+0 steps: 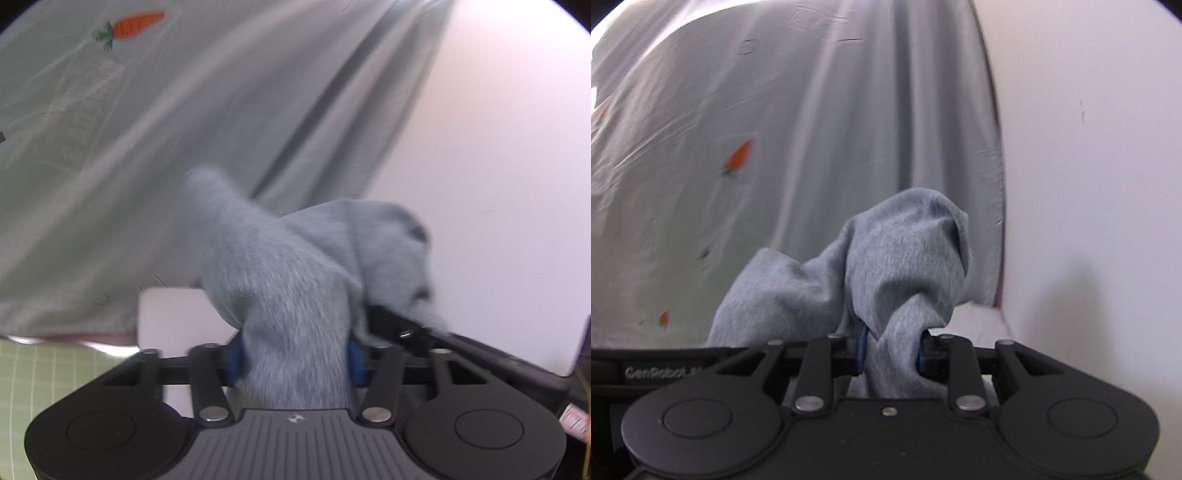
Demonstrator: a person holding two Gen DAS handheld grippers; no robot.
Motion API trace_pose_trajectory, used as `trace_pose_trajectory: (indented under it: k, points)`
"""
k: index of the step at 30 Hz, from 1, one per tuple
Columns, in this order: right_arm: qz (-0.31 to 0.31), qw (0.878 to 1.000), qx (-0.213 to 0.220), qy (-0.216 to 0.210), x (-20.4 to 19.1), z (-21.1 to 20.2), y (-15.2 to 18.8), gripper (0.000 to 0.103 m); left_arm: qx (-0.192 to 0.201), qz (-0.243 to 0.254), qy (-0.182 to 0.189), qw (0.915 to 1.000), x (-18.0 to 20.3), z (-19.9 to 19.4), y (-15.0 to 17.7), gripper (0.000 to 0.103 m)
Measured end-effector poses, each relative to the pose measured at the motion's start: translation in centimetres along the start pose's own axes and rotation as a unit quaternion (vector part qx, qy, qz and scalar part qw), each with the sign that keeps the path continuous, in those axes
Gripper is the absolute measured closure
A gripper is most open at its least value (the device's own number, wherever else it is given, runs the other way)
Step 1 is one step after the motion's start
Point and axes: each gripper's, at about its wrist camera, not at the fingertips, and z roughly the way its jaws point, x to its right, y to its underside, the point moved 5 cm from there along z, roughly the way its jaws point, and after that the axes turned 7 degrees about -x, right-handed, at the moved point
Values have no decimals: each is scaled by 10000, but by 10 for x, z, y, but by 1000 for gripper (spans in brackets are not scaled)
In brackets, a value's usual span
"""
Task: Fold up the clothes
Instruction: 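Grasp the folded sweatpants with both grippers and lift them onto the white sheet, then open both grippers and withdraw from the stacked sweatpants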
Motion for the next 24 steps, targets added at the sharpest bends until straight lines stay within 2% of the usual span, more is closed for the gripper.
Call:
trace_pose_trajectory:
  k: [1, 2, 3, 4, 6, 8, 9, 10, 12, 14, 19, 24]
  points:
    - [97, 9998, -11, 183, 14, 21, -5, 50, -99, 17, -254, 9996, -5, 22, 0, 33]
    - [174, 9991, -82, 389, 27, 43, -5, 41, -268, 42, -570, 9980, -12, 43, 4, 27]
    - [221, 9975, -240, 628, 38, 67, 1, 33, -435, 65, -871, 9952, -20, 63, 9, 26]
    - [268, 9954, -405, 825, 47, 88, 8, 33, -603, 58, -1003, 9931, -28, 74, 17, 26]
    - [341, 9924, -681, 963, 56, 118, 28, 33, -938, 42, -1265, 9875, -44, 95, 35, 23]
    - [376, 9917, -780, 948, 55, 136, 50, 29, -1153, -8, -1407, 9833, -56, 107, 50, 16]
    - [355, 9919, -789, 926, 53, 139, 60, 23, -1210, -48, -1426, 9823, -61, 109, 56, 13]
    - [328, 9923, -793, 889, 51, 141, 69, 16, -1267, -88, -1446, 9813, -65, 112, 63, 11]
    - [229, 9916, -941, 855, 46, 146, 91, 9, -1312, -145, -1471, 9803, -72, 112, 72, 4]
    - [71, 9901, -1098, 868, 42, 149, 111, 8, -1355, -159, -1461, 9798, -75, 109, 77, 3]
    - [-595, 9858, -1124, 1098, 28, 124, 125, 2, -1226, -59, -1646, 9787, -75, 82, 86, 3]
    - [-269, 9838, -1204, 1301, 25, 74, 134, 0, -933, 216, -1739, 9801, -54, 33, 94, 0]
